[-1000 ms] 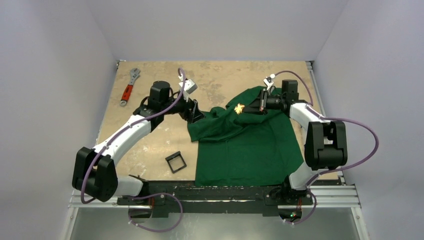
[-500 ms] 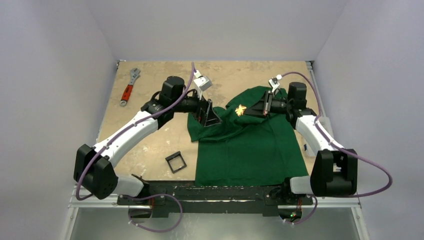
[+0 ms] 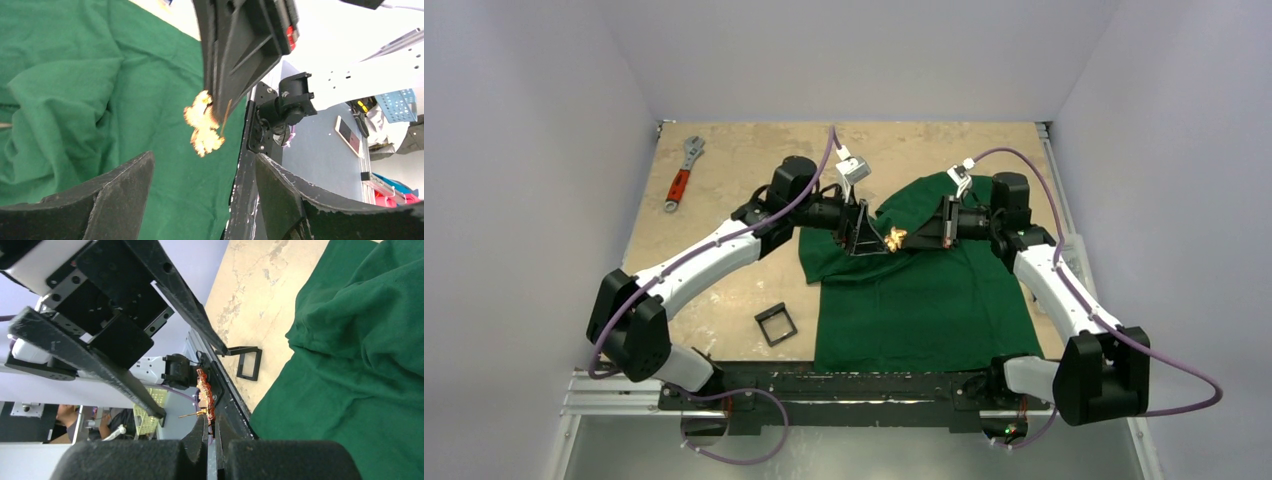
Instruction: Remove the brooch from the garment
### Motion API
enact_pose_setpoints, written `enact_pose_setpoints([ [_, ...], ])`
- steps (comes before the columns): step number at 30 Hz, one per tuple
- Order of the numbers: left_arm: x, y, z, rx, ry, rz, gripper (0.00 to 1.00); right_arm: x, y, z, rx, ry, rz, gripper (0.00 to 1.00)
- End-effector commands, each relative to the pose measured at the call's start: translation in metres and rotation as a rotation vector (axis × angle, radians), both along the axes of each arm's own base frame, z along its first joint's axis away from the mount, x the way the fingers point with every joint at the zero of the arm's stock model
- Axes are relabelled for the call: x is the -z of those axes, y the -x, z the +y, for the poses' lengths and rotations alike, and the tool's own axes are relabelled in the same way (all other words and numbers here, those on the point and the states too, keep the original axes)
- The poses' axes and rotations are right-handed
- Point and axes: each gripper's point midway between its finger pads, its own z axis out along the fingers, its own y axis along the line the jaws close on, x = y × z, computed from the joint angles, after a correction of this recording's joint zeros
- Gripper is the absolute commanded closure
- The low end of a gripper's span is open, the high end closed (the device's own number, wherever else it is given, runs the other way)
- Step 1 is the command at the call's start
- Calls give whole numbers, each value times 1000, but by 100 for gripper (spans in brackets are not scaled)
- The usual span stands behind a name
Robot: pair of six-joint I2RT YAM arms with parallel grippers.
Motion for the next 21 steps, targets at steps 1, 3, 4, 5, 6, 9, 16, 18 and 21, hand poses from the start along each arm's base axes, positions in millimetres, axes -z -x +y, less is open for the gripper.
enact_pose_setpoints([
  [1,-38,6,-20,75,119,-77,28,-5,3,2,-15,22,-61,100],
  [3,-38,7,-23,78,117,-77,29,-6,3,3,-17,22,-65,100],
  [4,-37,6,-24,74,115,-80,29,-6,3,3,-19,21,-66,100],
  [5,-35,6,-25,71,110,-81,29,-7,3,3,-22,20,-67,100],
  [6,-35,6,-26,70,108,-82,29,-7,3,3,-24,19,-69,100],
  [9,-31,4,-29,60,99,-72,31,-10,4,5,-37,12,-76,100],
  [16,-27,4,-33,52,93,-63,37,-12,5,6,-53,8,-88,100],
  [18,-27,3,-34,51,92,-64,37,-13,5,7,-58,8,-93,100],
  [21,-27,2,-36,46,91,-64,39,-15,6,9,-67,7,-103,100],
])
